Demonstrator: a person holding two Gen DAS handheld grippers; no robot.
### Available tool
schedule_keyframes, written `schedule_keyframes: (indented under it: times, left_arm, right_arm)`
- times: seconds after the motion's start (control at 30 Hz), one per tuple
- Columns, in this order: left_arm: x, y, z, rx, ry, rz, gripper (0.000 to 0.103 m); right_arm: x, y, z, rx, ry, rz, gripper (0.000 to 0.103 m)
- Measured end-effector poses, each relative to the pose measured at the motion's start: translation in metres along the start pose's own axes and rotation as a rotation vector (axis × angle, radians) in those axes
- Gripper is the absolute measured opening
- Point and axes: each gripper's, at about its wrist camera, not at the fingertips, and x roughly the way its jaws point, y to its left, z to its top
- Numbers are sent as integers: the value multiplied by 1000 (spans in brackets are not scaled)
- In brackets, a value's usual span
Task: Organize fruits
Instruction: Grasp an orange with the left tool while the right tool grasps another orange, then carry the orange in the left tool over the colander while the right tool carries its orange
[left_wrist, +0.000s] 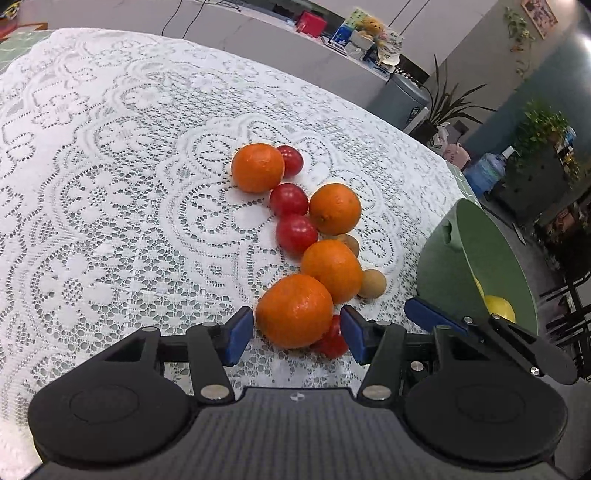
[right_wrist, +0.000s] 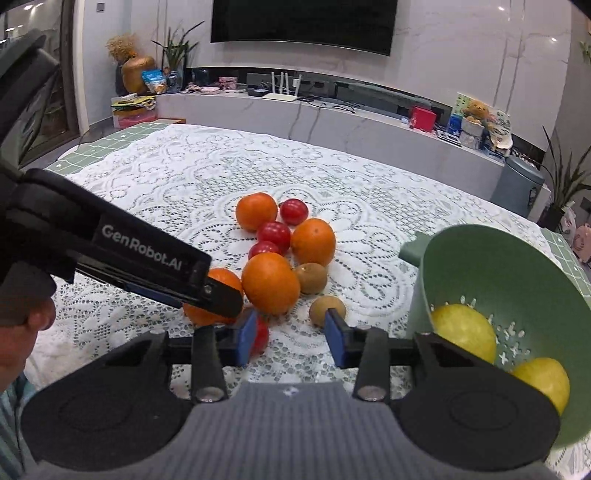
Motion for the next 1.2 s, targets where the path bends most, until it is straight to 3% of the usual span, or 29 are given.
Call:
schedule_keyframes:
  times: [0.4,0.87,1.2]
  left_arm:
    - [9,7,8,-26,28,-31,53]
    - [-14,21,19,6,-40,60,52]
    - [-20,28,20,0,-53,77,52]
  right_arm:
    - [14,-1,4,-26,-19,39,36]
    - [36,11,19,-10,10,137,38]
    - [49,12,23,18,39,139,45]
